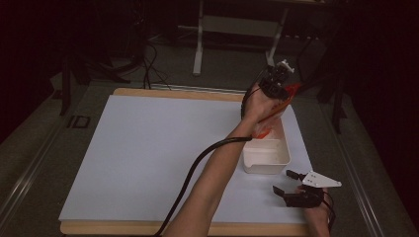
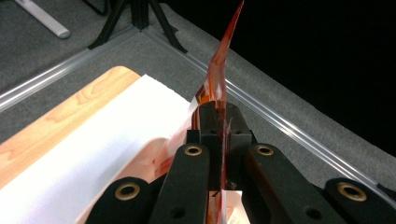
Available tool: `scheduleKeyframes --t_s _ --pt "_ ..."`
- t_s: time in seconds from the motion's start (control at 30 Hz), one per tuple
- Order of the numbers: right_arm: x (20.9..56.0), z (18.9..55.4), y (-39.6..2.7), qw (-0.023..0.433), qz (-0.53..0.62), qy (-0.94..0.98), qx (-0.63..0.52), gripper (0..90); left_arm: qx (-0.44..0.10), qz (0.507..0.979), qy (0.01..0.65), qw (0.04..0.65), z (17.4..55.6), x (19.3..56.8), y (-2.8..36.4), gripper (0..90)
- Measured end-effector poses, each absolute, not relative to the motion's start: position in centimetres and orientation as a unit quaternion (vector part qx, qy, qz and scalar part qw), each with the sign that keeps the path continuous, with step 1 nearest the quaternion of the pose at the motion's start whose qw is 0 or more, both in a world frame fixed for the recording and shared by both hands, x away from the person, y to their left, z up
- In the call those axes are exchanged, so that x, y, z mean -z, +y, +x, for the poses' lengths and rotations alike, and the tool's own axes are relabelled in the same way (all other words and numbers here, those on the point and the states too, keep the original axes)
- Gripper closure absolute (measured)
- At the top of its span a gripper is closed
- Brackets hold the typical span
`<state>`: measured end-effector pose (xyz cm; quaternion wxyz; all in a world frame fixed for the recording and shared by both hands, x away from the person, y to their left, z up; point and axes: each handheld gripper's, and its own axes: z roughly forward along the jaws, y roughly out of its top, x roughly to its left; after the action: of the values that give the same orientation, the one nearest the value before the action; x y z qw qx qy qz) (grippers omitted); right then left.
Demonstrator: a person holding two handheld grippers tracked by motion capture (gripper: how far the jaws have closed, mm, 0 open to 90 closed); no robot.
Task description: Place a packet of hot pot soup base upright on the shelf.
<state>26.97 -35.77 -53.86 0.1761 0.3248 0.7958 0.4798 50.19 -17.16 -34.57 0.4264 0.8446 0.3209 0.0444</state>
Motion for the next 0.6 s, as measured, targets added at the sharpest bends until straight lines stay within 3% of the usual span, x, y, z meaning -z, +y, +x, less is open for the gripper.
scheduleKeyframes --t_s 0.33,0.6 --pt "53.9 26.9 -35.8 0.177 0.325 0.794 -0.483 14.0 -0.035 0.828 0.347 0.438 51.0 37.0 -16.8 90.0" --pt "53.9 26.8 -35.9 0.179 0.324 0.793 -0.483 14.0 -0.065 0.835 0.356 0.414 51.0 37.8 -16.6 90.0"
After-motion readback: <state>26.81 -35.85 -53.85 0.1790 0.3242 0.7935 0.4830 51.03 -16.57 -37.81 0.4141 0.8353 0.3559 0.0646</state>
